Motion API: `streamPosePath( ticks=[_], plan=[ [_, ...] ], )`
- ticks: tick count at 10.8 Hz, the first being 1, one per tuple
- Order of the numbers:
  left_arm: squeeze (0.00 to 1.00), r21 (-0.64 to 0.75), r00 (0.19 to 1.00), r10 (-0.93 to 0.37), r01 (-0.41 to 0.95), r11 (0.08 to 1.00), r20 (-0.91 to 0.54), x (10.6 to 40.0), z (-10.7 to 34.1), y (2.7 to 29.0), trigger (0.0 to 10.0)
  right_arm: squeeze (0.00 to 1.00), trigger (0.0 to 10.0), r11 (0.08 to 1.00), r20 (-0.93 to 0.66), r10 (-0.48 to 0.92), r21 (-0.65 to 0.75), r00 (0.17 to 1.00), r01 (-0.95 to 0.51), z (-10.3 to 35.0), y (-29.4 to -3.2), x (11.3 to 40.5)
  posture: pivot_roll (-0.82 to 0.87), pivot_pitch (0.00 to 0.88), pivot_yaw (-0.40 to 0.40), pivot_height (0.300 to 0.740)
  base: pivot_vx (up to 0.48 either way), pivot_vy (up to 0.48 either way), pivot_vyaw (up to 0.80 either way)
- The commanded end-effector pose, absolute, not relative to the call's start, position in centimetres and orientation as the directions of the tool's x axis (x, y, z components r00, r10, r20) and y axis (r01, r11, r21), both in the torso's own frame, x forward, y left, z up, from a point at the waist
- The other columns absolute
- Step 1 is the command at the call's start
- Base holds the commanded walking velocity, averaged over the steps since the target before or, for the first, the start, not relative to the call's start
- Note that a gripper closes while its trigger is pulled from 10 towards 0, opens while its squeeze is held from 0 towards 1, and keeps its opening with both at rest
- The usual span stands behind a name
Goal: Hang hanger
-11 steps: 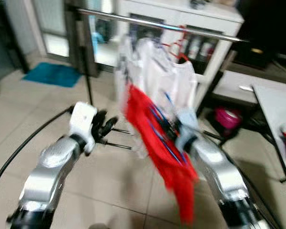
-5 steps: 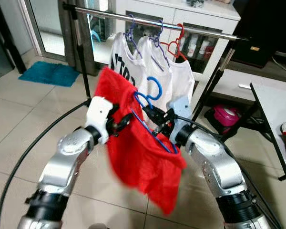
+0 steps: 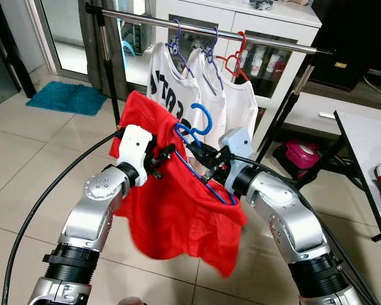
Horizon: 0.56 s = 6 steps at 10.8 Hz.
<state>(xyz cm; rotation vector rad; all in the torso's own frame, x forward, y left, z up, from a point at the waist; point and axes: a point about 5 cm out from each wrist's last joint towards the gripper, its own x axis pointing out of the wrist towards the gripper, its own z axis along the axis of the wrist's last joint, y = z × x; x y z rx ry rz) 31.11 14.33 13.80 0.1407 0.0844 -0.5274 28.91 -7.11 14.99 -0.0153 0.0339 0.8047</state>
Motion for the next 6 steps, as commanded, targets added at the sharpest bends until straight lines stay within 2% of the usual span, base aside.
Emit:
streamPosePath(
  ticks=[1, 6],
  plan=[
    [0.0, 0.12, 0.868, -0.487, 0.495, 0.86, -0.091, 31.48, 14.34, 14.21, 0.0, 0.0, 0.0, 0.689, 0.013, 0.725, -0.021, 0.689, -0.724, 16.45, -7.38, 29.22, 0.01, 0.0, -0.103, 0.74, 0.0, 0.0, 0.0],
    [0.0, 0.118, 0.882, -0.464, 0.471, 0.874, -0.084, 31.71, 14.19, 14.44, 0.0, 0.0, 0.0, 0.69, 0.008, 0.724, -0.015, 0.69, -0.724, 16.44, -7.39, 29.39, 0.0, 0.0, -0.11, 0.74, 0.0, 0.0, 0.0]
  ],
)
